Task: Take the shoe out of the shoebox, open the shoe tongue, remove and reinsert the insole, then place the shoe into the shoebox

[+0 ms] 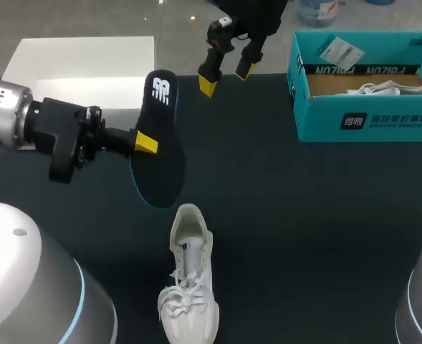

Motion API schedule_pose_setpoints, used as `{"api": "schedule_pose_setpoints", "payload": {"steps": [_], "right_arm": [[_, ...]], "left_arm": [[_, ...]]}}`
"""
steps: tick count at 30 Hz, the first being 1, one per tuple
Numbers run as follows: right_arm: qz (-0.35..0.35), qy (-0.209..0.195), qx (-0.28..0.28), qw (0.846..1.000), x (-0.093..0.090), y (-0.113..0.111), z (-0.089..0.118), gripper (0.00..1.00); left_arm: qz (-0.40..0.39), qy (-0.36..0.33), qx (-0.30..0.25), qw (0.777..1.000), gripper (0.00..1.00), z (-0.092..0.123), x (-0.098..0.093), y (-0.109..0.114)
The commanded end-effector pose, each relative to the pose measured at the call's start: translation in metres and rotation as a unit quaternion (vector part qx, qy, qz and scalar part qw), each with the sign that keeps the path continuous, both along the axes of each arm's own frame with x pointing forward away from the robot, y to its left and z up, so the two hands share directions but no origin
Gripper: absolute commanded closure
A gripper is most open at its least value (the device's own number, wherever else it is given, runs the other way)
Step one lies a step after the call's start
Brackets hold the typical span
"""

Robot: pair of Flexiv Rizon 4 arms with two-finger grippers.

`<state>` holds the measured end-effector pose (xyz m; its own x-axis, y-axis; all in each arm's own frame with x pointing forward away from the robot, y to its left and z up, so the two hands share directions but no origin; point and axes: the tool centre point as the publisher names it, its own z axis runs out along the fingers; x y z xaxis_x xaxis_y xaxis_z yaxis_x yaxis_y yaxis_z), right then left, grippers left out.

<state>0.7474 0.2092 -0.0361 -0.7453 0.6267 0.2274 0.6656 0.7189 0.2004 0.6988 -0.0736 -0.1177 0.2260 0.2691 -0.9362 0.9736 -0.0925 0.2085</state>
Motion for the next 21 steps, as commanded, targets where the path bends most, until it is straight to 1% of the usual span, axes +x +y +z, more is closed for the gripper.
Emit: {"api": "schedule_pose_setpoints", "payload": {"steps": [1, 7, 13, 21], "right_arm": [[0.000, 0.000, 0.000, 1.000, 0.000, 0.000, -0.001, 0.00], [0.000, 0.000, 0.000, 1.000, 0.000, 0.000, -0.001, 0.00], [0.000, 0.000, 0.000, 1.000, 0.000, 0.000, -0.001, 0.00], [0.000, 0.000, 0.000, 1.000, 0.000, 0.000, -0.001, 0.00]], "left_arm": [[0.029, -0.005, -0.012, 0.999, 1.00, -0.010, -0.007, -0.008], [0.024, -0.006, -0.008, 1.000, 1.00, -0.017, -0.003, -0.021], [0.009, -0.013, 0.001, 1.000, 1.00, -0.018, 0.009, -0.037], [0.008, -0.013, 0.001, 1.000, 1.00, -0.017, 0.011, -0.039]]}}
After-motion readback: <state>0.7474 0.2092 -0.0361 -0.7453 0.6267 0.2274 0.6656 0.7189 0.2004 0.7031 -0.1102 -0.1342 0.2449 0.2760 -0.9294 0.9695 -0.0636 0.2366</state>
